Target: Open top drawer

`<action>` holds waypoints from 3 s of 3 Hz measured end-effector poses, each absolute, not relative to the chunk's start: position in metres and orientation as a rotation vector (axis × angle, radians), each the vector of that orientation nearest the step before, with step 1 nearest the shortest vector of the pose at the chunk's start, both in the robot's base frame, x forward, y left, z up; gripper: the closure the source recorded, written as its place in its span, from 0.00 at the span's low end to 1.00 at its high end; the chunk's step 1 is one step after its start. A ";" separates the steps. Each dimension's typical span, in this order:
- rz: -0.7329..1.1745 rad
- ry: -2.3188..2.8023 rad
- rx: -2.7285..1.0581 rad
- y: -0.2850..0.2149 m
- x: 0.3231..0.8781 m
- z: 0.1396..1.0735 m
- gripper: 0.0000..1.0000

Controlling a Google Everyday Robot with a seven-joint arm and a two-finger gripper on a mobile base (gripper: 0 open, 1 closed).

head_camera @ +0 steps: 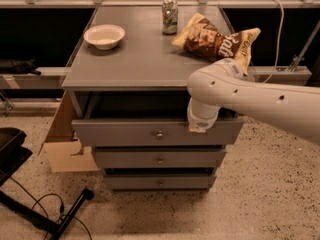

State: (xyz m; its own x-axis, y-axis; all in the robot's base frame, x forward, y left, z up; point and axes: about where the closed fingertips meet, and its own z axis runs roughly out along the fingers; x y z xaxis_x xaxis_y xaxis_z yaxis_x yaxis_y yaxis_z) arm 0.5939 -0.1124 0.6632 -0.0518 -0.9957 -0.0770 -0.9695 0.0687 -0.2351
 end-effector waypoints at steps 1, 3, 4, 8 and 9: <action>-0.185 2.120 -2.032 -0.114 0.595 0.668 1.00; -0.197 2.111 -2.108 -0.115 0.593 0.677 1.00; -0.186 2.113 -2.184 -0.122 0.587 0.680 1.00; -0.145 2.129 -2.235 -0.130 0.573 0.677 0.38; -0.145 2.129 -2.235 -0.130 0.573 0.677 0.15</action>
Offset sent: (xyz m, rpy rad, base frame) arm 0.0071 -0.0206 0.1186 -0.5012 0.2775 0.4267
